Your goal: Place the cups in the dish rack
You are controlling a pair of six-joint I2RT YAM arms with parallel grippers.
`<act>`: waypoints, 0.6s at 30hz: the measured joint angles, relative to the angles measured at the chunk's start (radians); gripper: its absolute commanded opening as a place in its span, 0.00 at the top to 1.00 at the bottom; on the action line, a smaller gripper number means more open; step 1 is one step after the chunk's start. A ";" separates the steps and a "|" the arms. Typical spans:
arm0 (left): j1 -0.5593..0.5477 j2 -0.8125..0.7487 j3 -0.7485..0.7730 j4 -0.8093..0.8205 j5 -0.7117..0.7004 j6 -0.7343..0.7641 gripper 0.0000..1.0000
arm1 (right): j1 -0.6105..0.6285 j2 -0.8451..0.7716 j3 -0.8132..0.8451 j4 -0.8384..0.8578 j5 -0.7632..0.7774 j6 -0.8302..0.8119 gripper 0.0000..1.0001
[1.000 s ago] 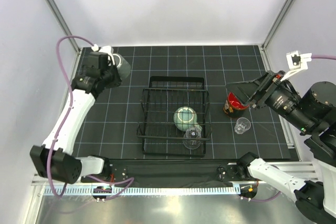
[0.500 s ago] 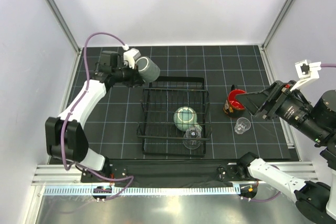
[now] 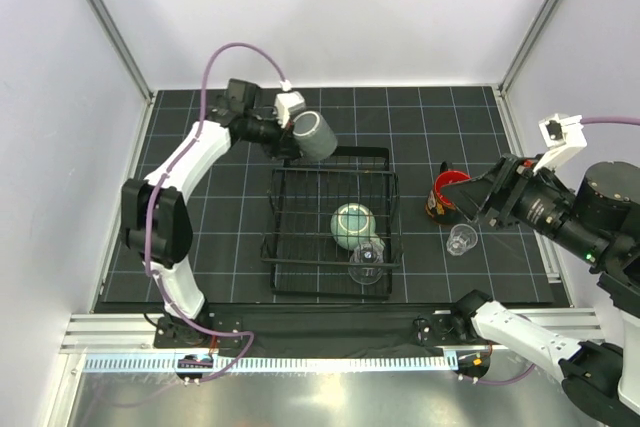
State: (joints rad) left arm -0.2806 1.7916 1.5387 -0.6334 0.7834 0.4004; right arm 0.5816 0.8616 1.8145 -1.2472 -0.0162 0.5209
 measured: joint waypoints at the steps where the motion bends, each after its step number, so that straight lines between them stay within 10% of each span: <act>1: -0.019 0.013 0.018 -0.011 -0.014 0.028 1.00 | 0.000 0.000 -0.006 0.000 0.000 -0.001 0.29; 18: -0.204 0.071 -0.085 -0.007 -0.210 0.105 1.00 | 0.000 -0.055 -0.143 0.008 -0.004 0.006 0.29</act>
State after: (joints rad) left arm -0.4843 1.8622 1.4536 -0.6407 0.5735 0.5053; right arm 0.5816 0.8062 1.6714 -1.2396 -0.0200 0.5266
